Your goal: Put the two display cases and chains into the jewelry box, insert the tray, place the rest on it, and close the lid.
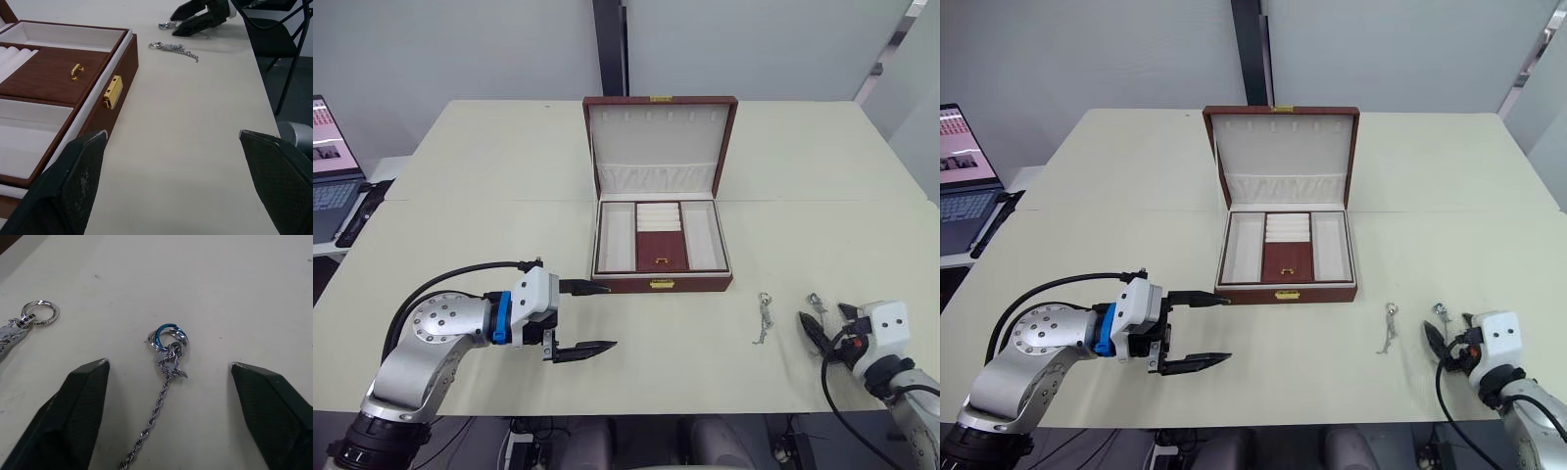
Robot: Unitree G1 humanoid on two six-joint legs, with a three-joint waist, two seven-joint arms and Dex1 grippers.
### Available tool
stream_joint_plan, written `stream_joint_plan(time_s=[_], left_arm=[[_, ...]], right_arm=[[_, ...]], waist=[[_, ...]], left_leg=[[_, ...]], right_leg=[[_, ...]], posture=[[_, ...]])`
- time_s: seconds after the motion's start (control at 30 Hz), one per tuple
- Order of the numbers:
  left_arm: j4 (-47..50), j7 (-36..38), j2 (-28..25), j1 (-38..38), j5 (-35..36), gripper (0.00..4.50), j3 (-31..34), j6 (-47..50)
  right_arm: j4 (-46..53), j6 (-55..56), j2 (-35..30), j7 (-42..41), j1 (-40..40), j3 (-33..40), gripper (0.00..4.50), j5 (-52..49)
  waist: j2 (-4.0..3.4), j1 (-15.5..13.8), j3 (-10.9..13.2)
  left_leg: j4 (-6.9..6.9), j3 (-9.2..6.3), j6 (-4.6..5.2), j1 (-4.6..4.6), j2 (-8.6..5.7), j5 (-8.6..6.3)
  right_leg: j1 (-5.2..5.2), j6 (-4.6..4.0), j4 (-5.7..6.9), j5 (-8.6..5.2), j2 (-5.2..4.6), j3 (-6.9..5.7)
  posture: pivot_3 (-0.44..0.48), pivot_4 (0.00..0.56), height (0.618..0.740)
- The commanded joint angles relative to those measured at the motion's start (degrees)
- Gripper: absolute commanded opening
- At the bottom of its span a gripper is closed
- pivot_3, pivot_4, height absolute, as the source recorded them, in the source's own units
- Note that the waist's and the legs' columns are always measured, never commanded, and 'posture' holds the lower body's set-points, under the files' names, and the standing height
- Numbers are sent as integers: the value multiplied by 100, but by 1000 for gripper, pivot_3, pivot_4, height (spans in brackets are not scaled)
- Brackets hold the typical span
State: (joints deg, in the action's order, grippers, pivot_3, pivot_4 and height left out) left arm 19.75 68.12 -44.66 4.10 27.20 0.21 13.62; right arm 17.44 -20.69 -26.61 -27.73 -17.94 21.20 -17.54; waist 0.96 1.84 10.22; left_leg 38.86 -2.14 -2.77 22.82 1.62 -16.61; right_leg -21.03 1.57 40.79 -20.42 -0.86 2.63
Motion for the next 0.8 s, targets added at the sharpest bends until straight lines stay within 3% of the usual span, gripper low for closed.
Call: stream_joint_plan(time_s=[0.03,0.43,0.8], left_arm=[[111,-16,37,-21,7,4500,-18,-83],[142,-49,51,-112,13,4500,55,-102],[186,-148,65,-29,48,4500,21,10]], right_arm=[[-63,-82,12,61,-21,4,2863,-6],[15,-183,-16,80,-27,34,110,-49],[364,-172,-33,-252,24,364,82,-732]], waist=[[0,-1,0],[0,-3,-3],[-1,-2,-2]], left_leg=[[0,0,0,0,0,0],[0,-4,0,0,1,0],[0,-5,0,1,0,0]], right_leg=[[0,0,0,0,0,0],[2,0,0,0,0,1],[2,0,0,0,-1,1]], posture=[[0,150,740],[0,150,740],[0,150,740]])
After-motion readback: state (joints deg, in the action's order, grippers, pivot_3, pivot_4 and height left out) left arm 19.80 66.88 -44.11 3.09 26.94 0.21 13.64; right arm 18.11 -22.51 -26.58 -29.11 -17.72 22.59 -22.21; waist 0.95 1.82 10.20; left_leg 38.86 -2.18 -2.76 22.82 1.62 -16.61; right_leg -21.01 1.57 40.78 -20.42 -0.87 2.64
